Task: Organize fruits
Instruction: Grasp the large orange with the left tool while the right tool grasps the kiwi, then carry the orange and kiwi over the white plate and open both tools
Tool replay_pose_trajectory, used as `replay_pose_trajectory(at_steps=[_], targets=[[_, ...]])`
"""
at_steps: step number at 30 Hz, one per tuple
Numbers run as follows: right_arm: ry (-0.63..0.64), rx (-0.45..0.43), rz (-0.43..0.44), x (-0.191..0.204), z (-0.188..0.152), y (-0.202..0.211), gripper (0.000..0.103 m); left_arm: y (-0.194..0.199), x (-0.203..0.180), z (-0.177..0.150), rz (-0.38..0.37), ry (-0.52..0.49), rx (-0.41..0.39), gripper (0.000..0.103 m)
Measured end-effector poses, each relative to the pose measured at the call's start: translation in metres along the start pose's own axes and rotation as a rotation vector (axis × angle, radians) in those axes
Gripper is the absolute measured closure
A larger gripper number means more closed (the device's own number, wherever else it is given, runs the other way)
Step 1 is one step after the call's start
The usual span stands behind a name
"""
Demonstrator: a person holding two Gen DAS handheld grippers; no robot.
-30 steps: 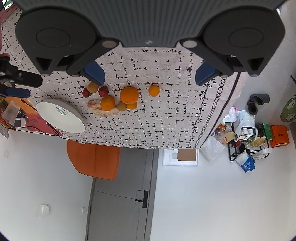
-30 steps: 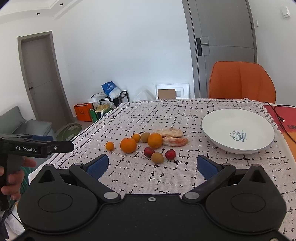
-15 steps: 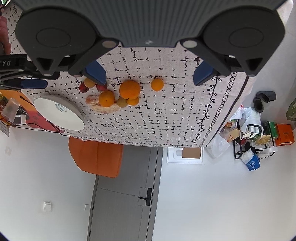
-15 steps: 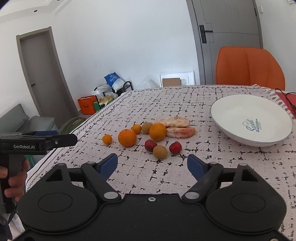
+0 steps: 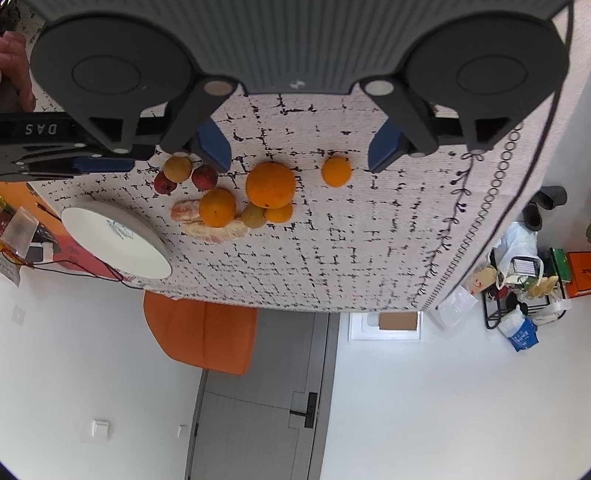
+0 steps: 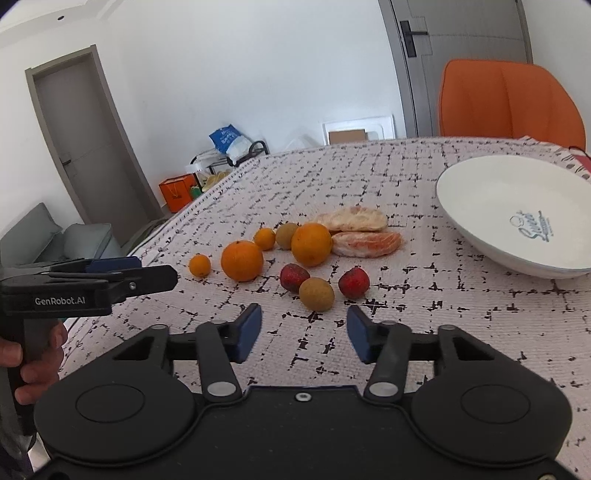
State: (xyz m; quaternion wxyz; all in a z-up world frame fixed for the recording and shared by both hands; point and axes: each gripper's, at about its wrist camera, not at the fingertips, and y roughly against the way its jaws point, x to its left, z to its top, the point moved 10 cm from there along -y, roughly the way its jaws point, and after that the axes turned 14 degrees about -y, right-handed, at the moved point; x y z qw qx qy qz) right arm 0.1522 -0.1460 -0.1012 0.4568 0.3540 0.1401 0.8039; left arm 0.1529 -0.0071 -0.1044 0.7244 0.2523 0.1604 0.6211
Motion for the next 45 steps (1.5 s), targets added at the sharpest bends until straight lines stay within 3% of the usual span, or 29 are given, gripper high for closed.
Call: replay_pose_trajectory(at_steps=[3,19,21,24,35,45], targets=[[-0.004,0.018,-0.010,-0.004,-0.001,-0.010,0.058,-0.011,-0.003,-0.001,-0.017,-0.002,0.017,0.030],[-0.010,0.037,0.019,-0.008,0.006,-0.029,0.060,-0.045,-0.010,0.003,-0.042,-0.014,0.043,0.032],[-0.003,0.034,0.016,-0.007,0.008,-0.032,0.063,-0.048,-0.010,0.004,-0.043,-0.009,0.045,0.032],[0.006,0.031,0.005,-0.008,0.010,-0.035,0.077,-0.053,-0.011,0.006,-0.042,-0.011,0.041,0.033],[-0.001,0.019,0.009,-0.011,0.013,-0.022,0.079,-0.067,-0.018,0.009,-0.052,-0.022,0.025,0.062],[-0.007,-0.037,-0.024,-0.017,0.019,-0.004,0.079,-0.055,-0.023,0.016,-0.066,-0.029,0.008,0.063]])
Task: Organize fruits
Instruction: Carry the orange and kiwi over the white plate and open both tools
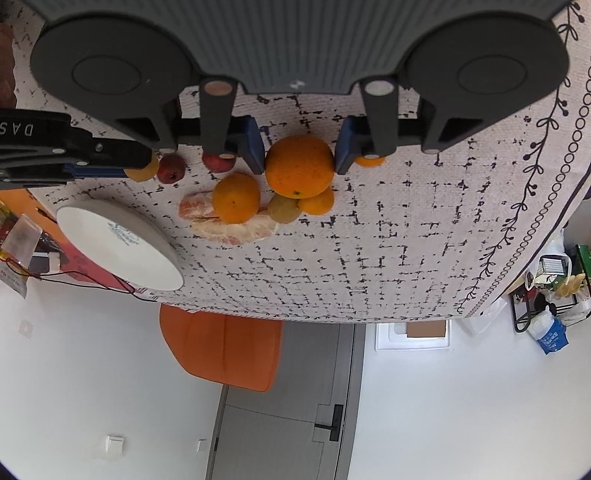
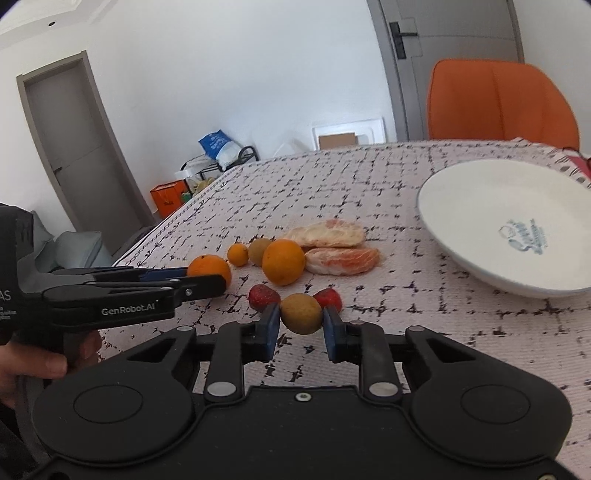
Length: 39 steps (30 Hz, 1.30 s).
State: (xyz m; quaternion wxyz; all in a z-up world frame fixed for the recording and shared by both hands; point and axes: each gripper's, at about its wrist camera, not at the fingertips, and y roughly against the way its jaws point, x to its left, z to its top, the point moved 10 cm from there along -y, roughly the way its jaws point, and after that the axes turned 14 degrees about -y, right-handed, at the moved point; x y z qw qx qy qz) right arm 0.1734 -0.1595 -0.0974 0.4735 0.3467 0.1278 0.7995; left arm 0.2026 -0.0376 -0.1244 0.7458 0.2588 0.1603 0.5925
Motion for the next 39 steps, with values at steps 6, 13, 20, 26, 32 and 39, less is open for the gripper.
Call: replay_pose_trajectory(at_steps=[6,13,20,26,32,39], targets=[[-0.032,-0.040,-0.013,-0.013,0.006,0.015,0.079,0.013,-0.013,0.017,-0.002,-0.036,-0.034,0.063],[-0.056,-0.090,-0.030,-0.029,0.014,0.034,0.079,0.016,-0.035,0.032,-0.020,-0.065,-0.056,0.064],[-0.068,-0.144,-0.064,-0.049,0.022,0.051,0.079,0.010,-0.060,0.048,-0.043,-0.100,-0.074,0.063],[-0.101,-0.174,-0.079,-0.070,0.030,0.061,0.079,-0.001,-0.083,0.059,-0.070,-0.140,-0.072,0.063],[-0.123,-0.204,-0.090,-0.087,0.037,0.067,0.079,-0.011,-0.103,0.069,-0.088,-0.176,-0.073,0.063],[-0.136,-0.227,-0.106,-0.105,0.045,0.071,0.079,-0.023,-0.123,0.083,-0.113,-0.210,-0.081,0.063]])
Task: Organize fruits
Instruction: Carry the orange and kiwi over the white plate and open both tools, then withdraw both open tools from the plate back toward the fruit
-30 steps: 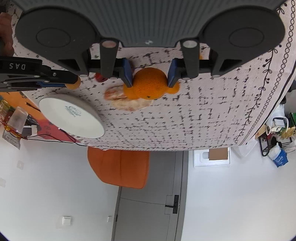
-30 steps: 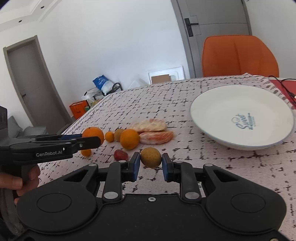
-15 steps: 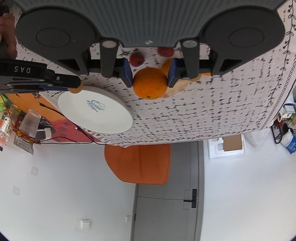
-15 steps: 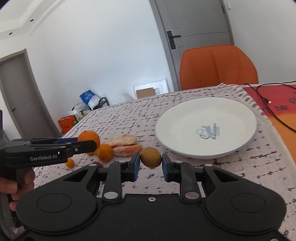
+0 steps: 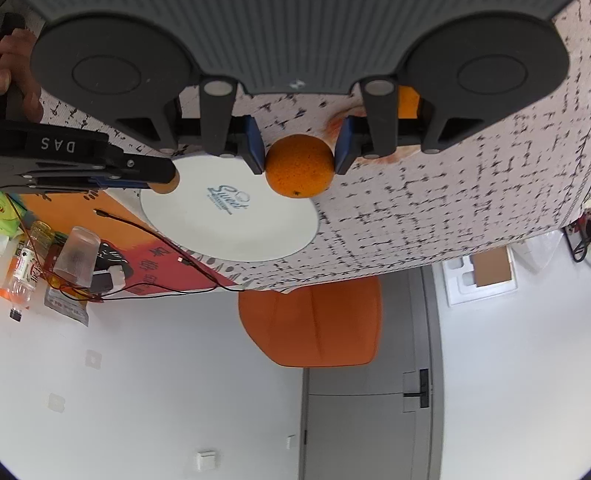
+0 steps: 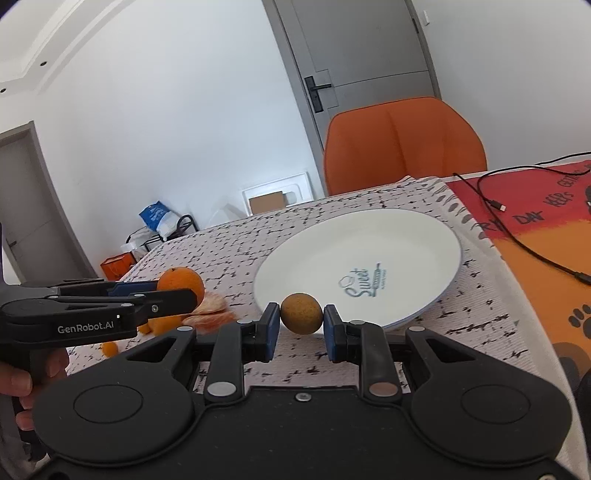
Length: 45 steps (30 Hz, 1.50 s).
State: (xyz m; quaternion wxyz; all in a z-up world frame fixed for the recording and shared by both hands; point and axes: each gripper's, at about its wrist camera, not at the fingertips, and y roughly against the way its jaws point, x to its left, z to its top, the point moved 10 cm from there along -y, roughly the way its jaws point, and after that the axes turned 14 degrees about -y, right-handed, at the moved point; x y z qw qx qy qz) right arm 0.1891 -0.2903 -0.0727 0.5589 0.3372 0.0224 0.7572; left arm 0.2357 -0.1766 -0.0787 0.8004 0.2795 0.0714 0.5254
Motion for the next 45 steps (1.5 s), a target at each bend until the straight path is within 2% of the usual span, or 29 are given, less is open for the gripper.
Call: replay_pose_trajectory(at_steps=[12,16,23,29,33,37,40,45], targets=[[-0.031,-0.003,-0.025,-0.020,0.008,-0.014,0.079,-0.031,-0.020,0.016,-0.039,-0.048,0.013,0.063],[-0.047,-0.025,-0.024,-0.023,0.011,-0.014,0.070,-0.038,-0.026,0.020,-0.053,-0.065,0.015,0.063],[-0.054,-0.036,-0.024,-0.026,0.011,-0.005,0.069,-0.044,-0.032,0.030,-0.067,-0.077,0.010,0.063],[-0.063,-0.029,-0.031,-0.028,0.009,-0.004,0.069,-0.035,-0.027,0.035,-0.021,-0.090,-0.013,0.057],[-0.069,-0.022,-0.031,-0.028,0.007,-0.005,0.068,-0.027,-0.014,0.029,-0.001,-0.056,0.000,0.041],[-0.063,-0.019,-0.028,-0.023,0.004,-0.003,0.061,-0.014,0.001,0.023,0.031,-0.027,-0.009,0.025],[-0.056,-0.019,-0.028,-0.017,0.002,-0.002,0.056,-0.002,0.013,0.020,0.070,-0.012,-0.024,0.017],[-0.048,-0.022,-0.029,-0.010,0.000,0.000,0.045,0.013,0.029,0.010,0.089,0.022,-0.012,0.011]])
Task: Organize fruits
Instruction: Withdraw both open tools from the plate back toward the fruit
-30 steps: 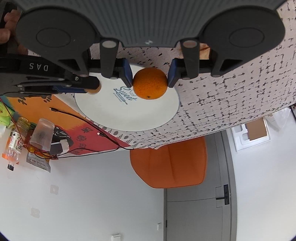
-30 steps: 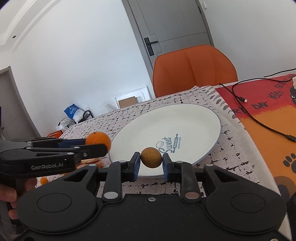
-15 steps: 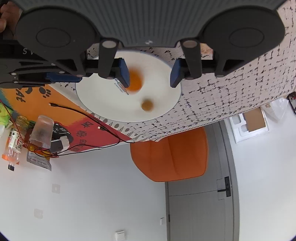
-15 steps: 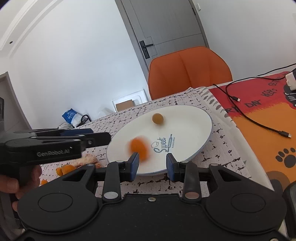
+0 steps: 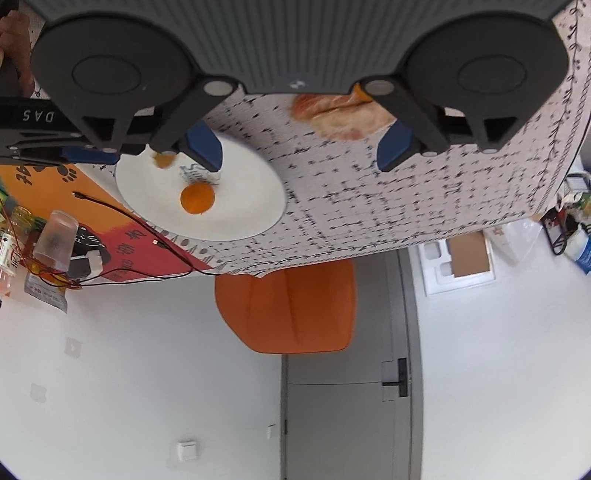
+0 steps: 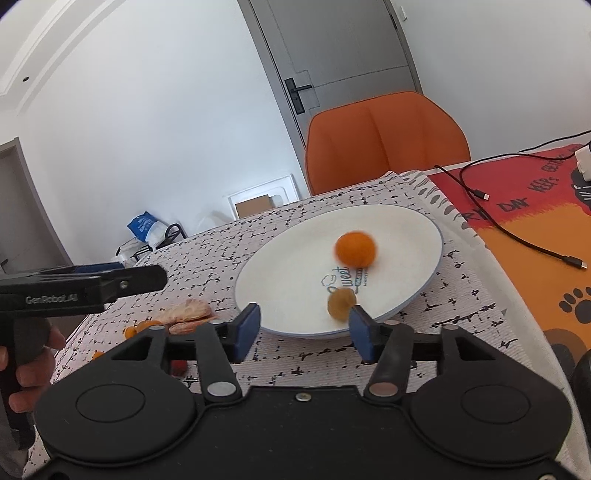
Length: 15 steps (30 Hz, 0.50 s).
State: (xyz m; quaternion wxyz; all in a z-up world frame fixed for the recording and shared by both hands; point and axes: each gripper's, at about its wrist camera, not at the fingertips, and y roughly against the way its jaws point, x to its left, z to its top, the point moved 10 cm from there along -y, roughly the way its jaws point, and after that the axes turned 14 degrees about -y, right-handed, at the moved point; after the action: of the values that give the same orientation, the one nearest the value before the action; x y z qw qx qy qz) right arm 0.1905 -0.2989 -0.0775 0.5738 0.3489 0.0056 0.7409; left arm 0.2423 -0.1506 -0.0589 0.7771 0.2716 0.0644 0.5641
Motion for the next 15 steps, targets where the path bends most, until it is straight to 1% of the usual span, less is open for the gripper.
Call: replay_pose_trajectory(at_steps=[4,9,11,14,15], targets=[[0.014,0.000,0.005,0.010,-0.002,0.001,0.035,0.013,0.015,-0.006,0.028,0.029,-0.014,0.005],[0.028,-0.002,0.014,0.022,-0.005,0.004,0.022,0.027,0.032,-0.012,0.049,0.050,-0.019,0.004],[0.033,-0.003,0.018,0.026,-0.006,0.004,0.015,0.032,0.039,-0.014,0.057,0.061,-0.022,0.004],[0.043,-0.003,0.026,0.035,-0.008,0.004,0.008,0.040,0.047,-0.018,0.078,0.064,-0.028,0.004],[0.048,-0.003,0.030,0.039,-0.009,0.004,0.007,0.043,0.051,-0.019,0.086,0.066,-0.030,0.004]])
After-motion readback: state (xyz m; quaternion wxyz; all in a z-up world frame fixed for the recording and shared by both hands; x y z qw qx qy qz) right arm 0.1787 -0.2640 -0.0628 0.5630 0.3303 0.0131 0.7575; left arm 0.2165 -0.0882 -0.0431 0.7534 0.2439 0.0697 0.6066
